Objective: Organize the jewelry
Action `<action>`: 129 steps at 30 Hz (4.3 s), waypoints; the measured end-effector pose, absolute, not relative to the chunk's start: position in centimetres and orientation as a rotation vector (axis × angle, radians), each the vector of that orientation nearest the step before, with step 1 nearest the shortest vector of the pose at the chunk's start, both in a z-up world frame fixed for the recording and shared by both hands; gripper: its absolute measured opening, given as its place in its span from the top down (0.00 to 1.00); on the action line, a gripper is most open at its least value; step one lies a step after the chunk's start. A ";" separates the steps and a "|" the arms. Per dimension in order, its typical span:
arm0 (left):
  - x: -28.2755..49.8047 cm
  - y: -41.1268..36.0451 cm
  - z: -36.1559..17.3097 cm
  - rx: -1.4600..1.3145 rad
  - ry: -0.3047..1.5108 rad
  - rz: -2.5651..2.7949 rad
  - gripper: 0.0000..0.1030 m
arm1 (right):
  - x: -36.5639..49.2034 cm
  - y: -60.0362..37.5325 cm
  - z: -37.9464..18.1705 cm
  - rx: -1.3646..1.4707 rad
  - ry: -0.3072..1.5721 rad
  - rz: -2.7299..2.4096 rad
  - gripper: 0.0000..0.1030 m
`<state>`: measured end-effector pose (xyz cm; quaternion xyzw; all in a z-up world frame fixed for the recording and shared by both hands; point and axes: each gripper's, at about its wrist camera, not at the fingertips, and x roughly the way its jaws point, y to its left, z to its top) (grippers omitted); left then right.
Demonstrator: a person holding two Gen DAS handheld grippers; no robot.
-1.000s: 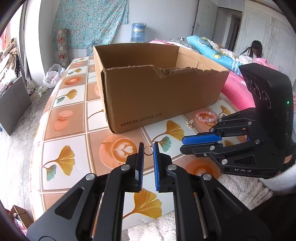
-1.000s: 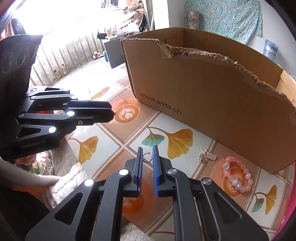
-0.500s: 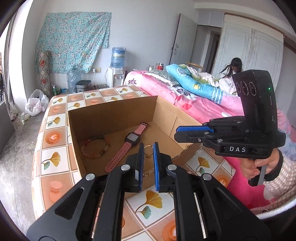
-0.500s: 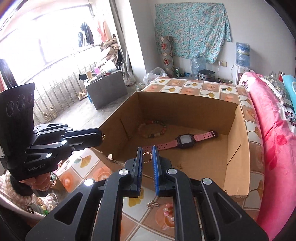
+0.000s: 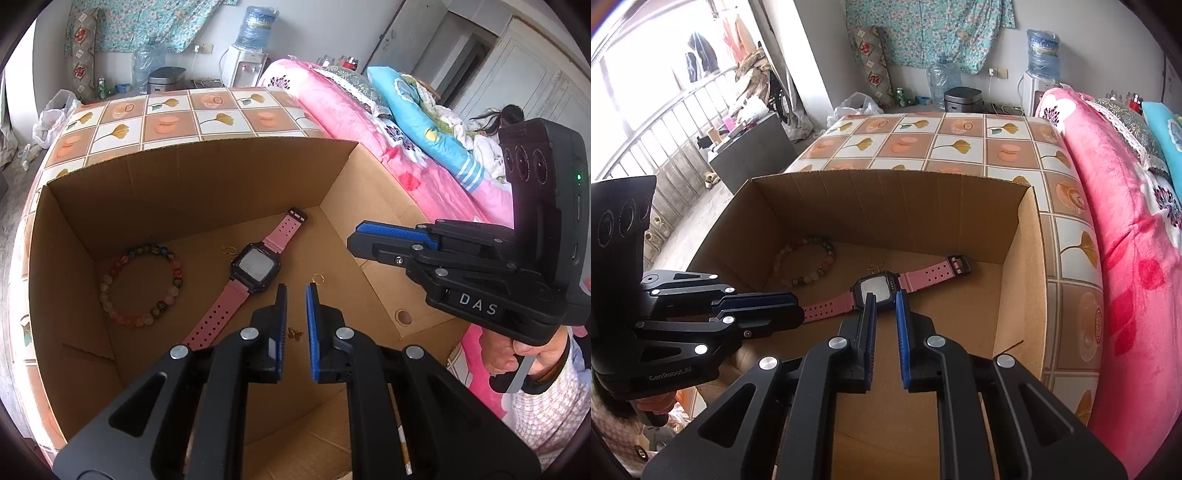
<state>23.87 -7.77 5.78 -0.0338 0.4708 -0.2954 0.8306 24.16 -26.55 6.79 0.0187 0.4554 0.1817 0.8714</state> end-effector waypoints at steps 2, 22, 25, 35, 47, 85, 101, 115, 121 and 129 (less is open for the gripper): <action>24.1 -7.9 5.7 -0.074 0.998 -0.623 0.91 | 24.1 -27.0 7.2 0.059 0.933 0.388 0.89; 11.4 -1.2 11.0 -0.048 0.680 -0.700 0.90 | 11.4 -30.1 12.1 0.129 0.704 0.476 0.75; 7.9 -0.1 10.6 -0.012 0.656 -0.721 0.90 | 8.4 -29.8 10.6 0.122 0.736 0.516 0.75; 5.7 -5.1 1.4 0.068 0.861 -0.721 0.90 | 7.2 -25.7 -0.9 0.208 1.067 0.478 0.77; 8.2 -9.4 -2.5 0.193 0.888 -0.665 0.90 | 8.8 -25.7 -3.7 0.276 1.097 0.414 0.82; 8.2 -7.4 -2.4 0.116 0.883 -0.661 0.81 | 9.4 -23.1 -3.2 0.205 1.046 0.405 0.81; 6.2 -8.0 -2.6 0.289 0.810 -0.642 0.98 | 9.0 -24.4 -3.6 0.230 1.035 0.397 0.81; 6.9 -4.1 -2.5 0.153 0.850 -0.542 1.00 | 10.4 -19.4 -3.5 -0.002 0.980 0.328 0.74; 6.9 -4.3 -2.5 0.152 0.846 -0.547 1.00 | 10.7 -17.7 -3.4 -0.095 0.952 0.328 0.94; 6.8 -3.2 -2.4 0.120 0.843 -0.545 1.00 | 11.0 -19.6 -2.9 0.065 0.961 0.373 0.97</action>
